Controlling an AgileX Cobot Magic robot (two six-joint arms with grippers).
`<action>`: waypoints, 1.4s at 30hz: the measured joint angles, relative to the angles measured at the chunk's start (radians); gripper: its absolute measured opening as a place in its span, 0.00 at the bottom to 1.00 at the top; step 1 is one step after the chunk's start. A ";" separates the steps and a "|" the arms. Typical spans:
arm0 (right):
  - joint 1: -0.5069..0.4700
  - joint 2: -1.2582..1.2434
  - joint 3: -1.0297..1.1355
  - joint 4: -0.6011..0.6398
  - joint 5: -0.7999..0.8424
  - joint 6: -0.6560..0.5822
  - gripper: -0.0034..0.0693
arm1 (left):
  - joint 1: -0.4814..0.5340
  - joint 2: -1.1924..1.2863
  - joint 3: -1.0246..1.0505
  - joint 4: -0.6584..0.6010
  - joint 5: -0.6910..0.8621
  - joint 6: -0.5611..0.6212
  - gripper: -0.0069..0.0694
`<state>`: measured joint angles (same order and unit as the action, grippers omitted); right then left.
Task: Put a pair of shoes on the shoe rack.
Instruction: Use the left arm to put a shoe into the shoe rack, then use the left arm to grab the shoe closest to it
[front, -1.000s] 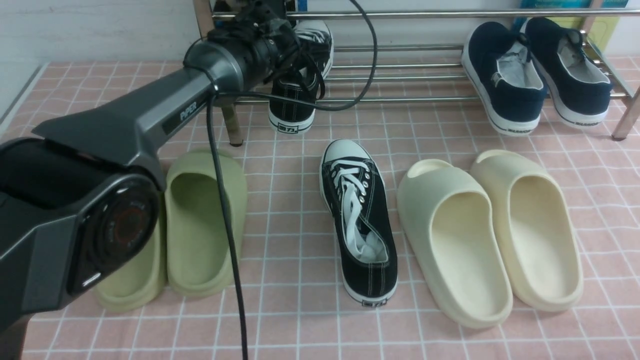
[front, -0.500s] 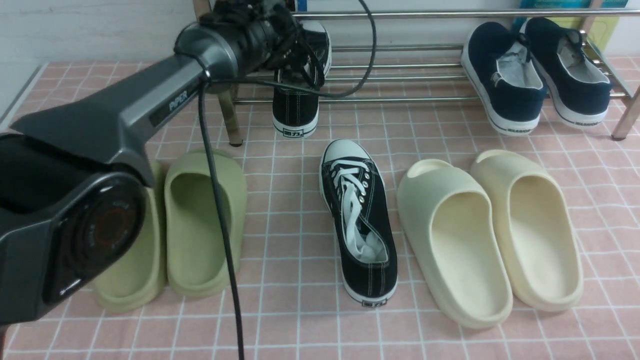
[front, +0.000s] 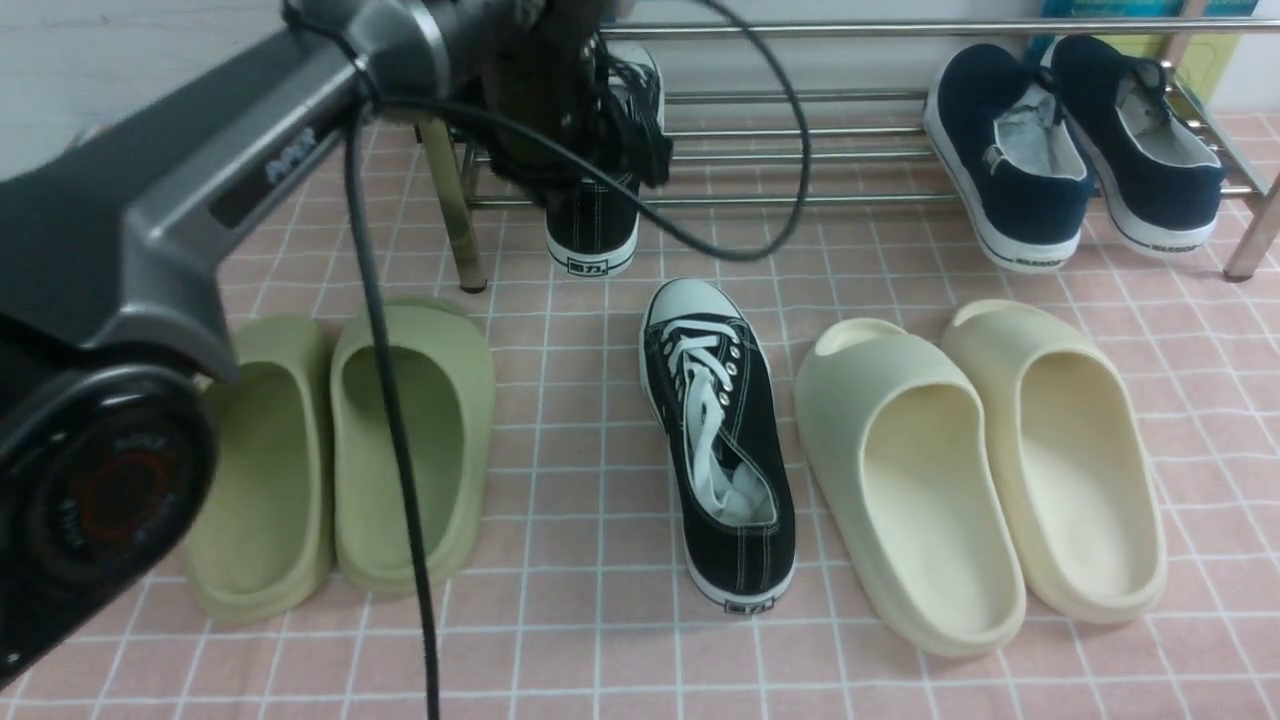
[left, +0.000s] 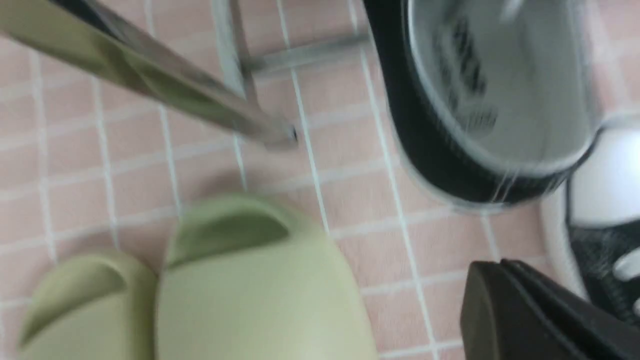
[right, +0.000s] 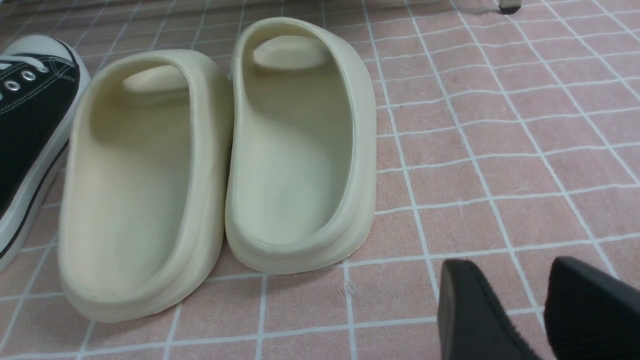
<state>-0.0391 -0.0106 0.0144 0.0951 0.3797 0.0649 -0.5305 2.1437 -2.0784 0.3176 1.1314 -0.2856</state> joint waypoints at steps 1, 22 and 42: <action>0.000 0.000 0.000 0.000 0.000 0.000 0.38 | 0.000 0.024 0.002 -0.003 0.001 0.006 0.09; 0.000 0.000 0.000 0.000 0.000 0.000 0.38 | -0.015 0.065 0.005 0.061 -0.150 -0.064 0.09; 0.000 0.000 0.000 0.000 0.000 0.000 0.38 | -0.173 -0.319 0.634 -0.285 -0.365 -0.073 0.16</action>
<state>-0.0391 -0.0106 0.0144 0.0951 0.3797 0.0649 -0.7034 1.8252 -1.4441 0.0325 0.7664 -0.3584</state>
